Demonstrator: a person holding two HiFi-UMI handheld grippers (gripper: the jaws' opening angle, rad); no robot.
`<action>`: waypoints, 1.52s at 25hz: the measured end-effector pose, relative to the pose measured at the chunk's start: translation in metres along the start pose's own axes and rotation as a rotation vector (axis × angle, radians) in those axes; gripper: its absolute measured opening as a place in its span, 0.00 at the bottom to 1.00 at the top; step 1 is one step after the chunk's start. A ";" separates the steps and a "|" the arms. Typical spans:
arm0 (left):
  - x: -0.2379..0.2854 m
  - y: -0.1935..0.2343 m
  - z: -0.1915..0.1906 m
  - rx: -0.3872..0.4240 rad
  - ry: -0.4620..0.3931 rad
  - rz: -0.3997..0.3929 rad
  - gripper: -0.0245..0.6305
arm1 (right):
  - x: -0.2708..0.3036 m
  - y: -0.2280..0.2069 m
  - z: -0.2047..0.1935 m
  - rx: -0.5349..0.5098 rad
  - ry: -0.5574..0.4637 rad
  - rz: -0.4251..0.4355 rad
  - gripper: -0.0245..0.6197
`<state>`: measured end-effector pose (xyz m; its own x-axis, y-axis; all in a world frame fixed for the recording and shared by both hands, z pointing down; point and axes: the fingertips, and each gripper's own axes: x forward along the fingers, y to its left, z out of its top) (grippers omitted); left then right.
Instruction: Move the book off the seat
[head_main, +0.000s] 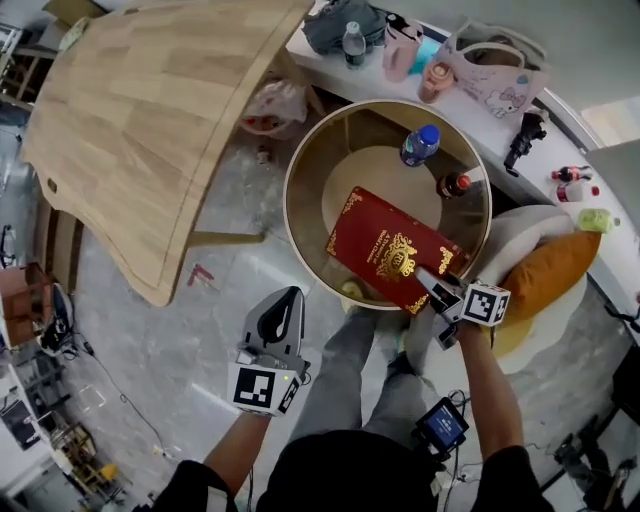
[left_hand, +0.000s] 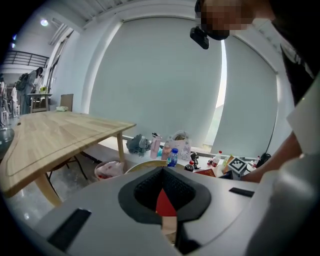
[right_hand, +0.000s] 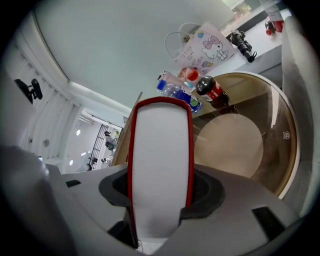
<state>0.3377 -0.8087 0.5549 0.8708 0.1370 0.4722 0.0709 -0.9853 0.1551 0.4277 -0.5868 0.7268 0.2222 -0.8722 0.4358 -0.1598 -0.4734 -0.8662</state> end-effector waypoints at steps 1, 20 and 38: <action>0.006 0.002 -0.006 0.000 0.010 -0.006 0.05 | 0.007 -0.012 -0.001 0.003 0.009 -0.010 0.41; 0.031 0.023 -0.031 0.001 0.091 -0.055 0.05 | 0.043 -0.101 -0.003 0.117 -0.037 -0.146 0.52; 0.035 0.010 -0.037 0.025 0.088 -0.089 0.05 | 0.030 -0.148 -0.012 -0.082 0.075 -0.503 0.57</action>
<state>0.3516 -0.8104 0.6049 0.8143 0.2314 0.5323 0.1590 -0.9709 0.1790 0.4464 -0.5443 0.8705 0.2223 -0.5386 0.8127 -0.1262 -0.8424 -0.5238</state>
